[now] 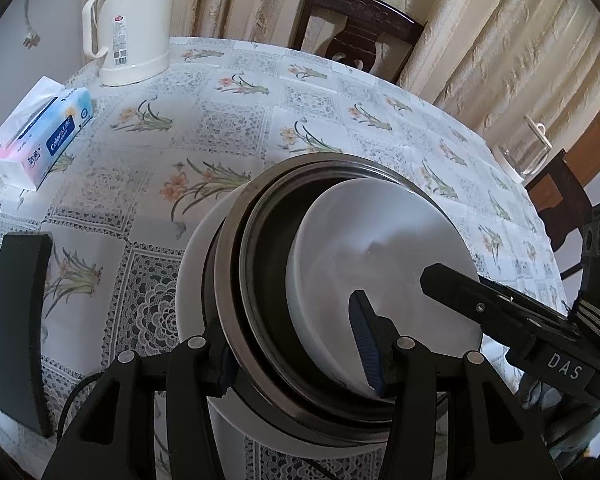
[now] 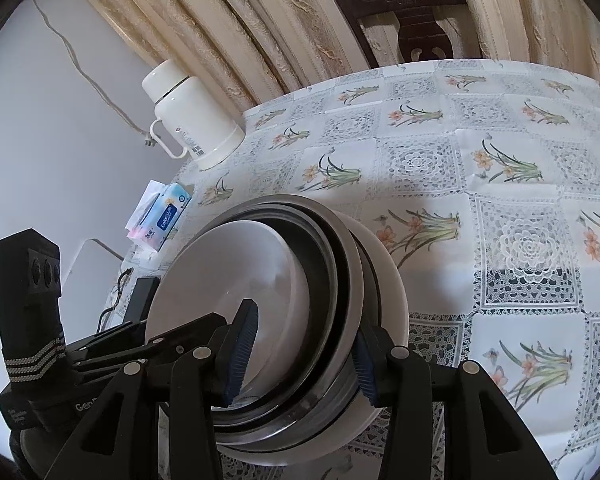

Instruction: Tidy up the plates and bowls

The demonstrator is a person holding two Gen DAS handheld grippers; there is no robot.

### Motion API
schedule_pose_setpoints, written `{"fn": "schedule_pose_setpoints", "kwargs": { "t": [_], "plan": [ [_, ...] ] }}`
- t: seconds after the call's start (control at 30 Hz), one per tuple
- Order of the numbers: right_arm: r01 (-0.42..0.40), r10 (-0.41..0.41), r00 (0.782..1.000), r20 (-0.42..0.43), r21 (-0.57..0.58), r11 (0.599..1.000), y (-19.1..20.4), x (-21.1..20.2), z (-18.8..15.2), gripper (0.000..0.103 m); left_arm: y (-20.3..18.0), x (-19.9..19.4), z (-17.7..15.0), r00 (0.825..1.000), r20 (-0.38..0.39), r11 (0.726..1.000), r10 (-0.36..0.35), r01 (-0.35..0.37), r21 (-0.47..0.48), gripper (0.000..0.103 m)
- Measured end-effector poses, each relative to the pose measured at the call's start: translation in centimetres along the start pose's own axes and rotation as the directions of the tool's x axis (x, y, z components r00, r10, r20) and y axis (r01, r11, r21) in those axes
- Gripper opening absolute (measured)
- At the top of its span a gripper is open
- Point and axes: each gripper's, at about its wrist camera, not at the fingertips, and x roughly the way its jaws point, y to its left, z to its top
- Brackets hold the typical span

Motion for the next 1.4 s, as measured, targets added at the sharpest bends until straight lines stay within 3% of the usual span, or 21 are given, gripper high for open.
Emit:
{"fn": "schedule_pose_setpoints", "kwargs": {
  "t": [0.67,0.87,1.4],
  "plan": [
    [-0.005,0.005,1.000,0.005,0.005,1.000,0.1,-0.3,-0.3,0.050,0.5,-0.4,0.0,1.000,-0.005,1.000,-0.019,0.019,-0.020,0.052],
    [-0.004,0.004,1.000,0.017,0.003,1.000,0.1,-0.5,-0.2,0.052,0.8,-1.7,0.5,0.999,0.038,0.999,-0.022,0.023,-0.027,0.056],
    [-0.002,0.002,0.998,0.056,0.003,1.000,-0.1,-1.4,0.0,0.054,1.1,-2.2,0.3,0.999,0.042,0.999,-0.033,0.034,-0.034,0.056]
  ]
}}
